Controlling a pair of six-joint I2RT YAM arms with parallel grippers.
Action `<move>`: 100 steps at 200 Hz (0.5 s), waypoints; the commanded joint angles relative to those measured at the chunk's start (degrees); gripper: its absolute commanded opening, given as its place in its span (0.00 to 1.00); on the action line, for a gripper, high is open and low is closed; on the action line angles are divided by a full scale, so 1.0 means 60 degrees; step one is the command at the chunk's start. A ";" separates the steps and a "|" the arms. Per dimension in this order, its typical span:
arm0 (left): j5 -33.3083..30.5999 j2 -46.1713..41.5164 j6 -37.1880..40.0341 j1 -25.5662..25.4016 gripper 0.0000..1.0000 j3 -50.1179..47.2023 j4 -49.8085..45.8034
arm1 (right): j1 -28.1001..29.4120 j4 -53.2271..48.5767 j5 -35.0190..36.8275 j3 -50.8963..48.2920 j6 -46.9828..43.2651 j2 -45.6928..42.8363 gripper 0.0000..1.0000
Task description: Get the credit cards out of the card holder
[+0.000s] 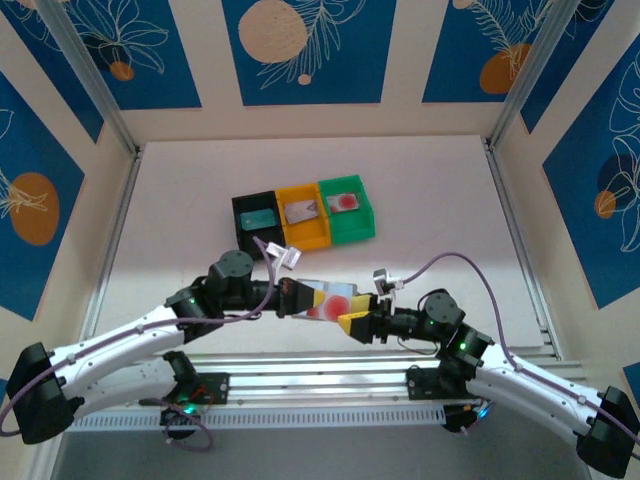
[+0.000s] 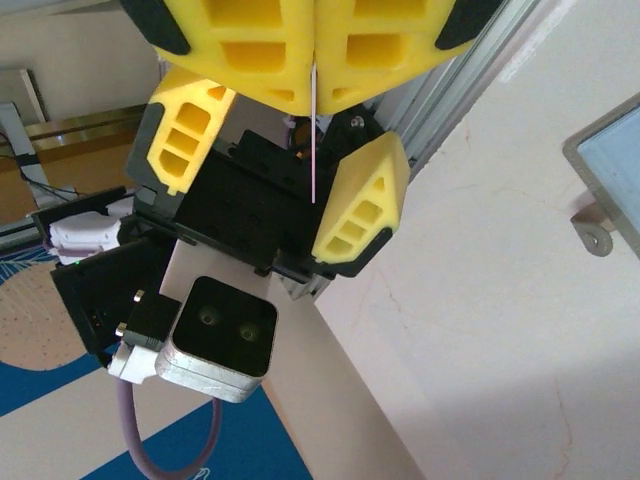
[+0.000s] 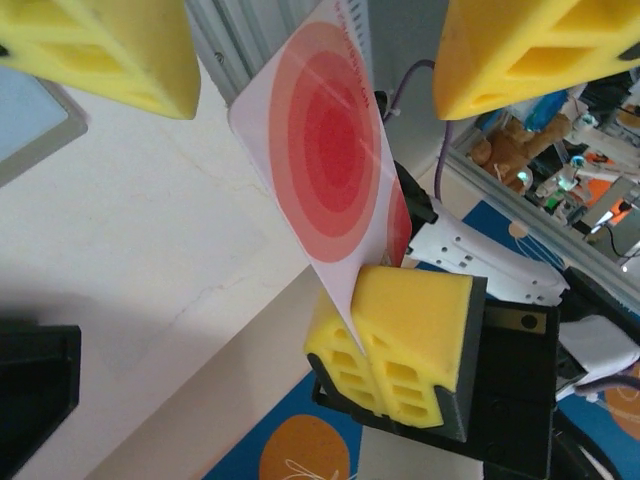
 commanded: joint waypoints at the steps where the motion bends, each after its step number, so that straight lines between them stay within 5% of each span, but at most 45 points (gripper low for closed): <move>1: -0.0157 -0.0198 -0.0268 -0.0107 0.00 -0.0166 0.0692 | 0.0090 0.0226 -0.0173 0.0169 -0.0166 -0.0087 0.53; 100: -0.0191 -0.0202 -0.0385 -0.0183 0.00 -0.0641 0.1329 | 0.0101 -0.0031 -0.0101 0.0546 -0.0345 -0.0092 0.25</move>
